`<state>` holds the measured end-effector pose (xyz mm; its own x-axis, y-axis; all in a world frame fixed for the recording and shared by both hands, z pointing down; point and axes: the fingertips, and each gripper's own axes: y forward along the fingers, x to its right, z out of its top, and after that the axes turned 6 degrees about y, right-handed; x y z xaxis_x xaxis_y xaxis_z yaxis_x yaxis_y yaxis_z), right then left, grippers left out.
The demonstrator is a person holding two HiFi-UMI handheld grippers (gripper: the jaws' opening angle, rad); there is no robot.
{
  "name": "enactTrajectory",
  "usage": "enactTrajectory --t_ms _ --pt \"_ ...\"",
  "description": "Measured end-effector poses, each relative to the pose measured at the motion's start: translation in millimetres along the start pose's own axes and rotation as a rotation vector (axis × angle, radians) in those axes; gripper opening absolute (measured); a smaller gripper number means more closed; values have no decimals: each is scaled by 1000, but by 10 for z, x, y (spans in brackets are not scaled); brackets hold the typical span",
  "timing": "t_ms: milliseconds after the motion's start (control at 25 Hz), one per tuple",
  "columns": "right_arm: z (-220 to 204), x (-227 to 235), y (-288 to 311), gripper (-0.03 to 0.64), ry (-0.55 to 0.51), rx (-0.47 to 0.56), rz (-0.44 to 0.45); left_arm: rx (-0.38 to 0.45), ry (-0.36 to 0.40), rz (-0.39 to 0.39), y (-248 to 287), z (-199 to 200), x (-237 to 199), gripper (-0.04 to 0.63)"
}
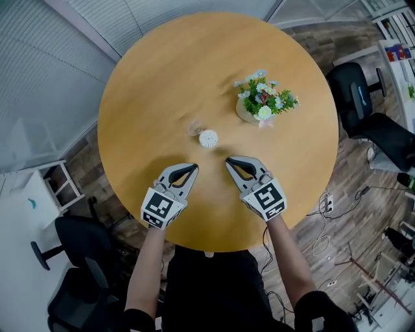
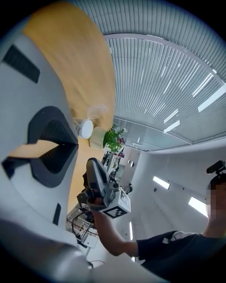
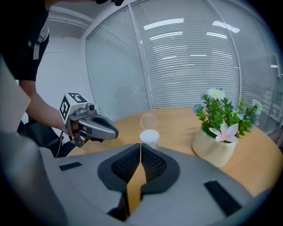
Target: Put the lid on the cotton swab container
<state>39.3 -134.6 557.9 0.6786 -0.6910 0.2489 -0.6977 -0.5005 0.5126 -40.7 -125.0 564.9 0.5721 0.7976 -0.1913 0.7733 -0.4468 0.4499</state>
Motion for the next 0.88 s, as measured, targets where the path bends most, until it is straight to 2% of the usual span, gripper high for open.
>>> enactTrajectory --t_ms 440,640,720,880 --pt "-171 94 147 6 6 -28 42 -23 46 26 330 -138 -203 6" --pt "-237 146 194 6 3 -46 48 -17 114 58 394 -153 -268 6" --pt "-235 155 212 6 4 -40 54 -21 119 64 421 -189 -290 11" --pt "-243 178 236 6 10 -40 54 -30 111 61 495 -251 -339 107"
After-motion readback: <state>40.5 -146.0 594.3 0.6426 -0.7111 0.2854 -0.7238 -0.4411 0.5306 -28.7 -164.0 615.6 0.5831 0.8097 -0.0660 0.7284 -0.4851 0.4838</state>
